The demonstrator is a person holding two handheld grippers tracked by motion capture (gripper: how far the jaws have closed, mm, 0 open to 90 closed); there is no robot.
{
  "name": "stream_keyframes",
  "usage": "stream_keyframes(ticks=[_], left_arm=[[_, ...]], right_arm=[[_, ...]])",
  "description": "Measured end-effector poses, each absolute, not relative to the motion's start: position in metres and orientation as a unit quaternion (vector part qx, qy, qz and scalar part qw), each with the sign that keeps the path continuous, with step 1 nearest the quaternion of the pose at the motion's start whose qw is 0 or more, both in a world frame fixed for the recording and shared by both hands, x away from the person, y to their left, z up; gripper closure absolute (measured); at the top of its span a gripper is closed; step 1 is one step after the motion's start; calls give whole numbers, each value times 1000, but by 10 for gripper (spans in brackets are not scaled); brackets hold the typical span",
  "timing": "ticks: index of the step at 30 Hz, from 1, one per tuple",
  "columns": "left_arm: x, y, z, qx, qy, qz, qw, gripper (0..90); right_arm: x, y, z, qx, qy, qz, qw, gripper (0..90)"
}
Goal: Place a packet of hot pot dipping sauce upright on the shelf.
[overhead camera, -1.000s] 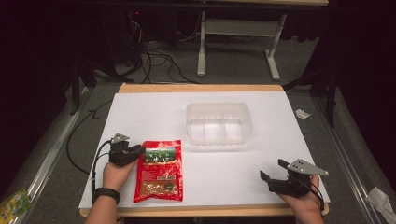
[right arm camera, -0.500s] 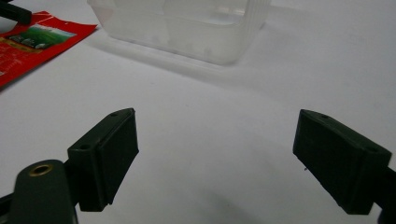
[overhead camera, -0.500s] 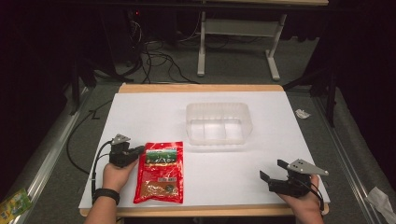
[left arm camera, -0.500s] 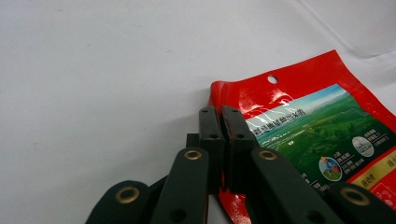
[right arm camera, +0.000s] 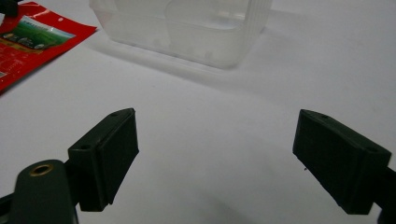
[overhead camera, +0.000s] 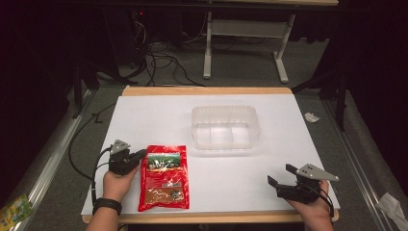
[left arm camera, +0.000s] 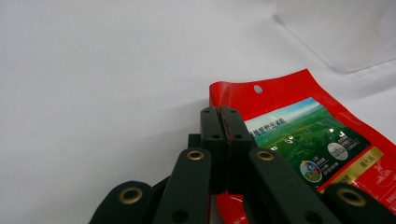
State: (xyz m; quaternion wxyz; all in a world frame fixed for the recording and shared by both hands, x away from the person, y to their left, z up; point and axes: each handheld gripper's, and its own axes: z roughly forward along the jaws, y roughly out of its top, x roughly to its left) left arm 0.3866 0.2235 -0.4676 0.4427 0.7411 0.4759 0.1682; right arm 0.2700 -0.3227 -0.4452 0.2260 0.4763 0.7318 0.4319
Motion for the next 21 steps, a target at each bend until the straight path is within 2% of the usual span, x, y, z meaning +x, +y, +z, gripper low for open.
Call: stream_keyframes(ticks=[14, 21], left_arm=[[360, 224, -439, 716, 453, 219, 485, 900], [345, 225, -428, 702, 442, 240, 504, 900]], right_arm=[[268, -299, -442, 456, 741, 445, 212, 128], [270, -268, -437, 440, 746, 465, 182, 126]])
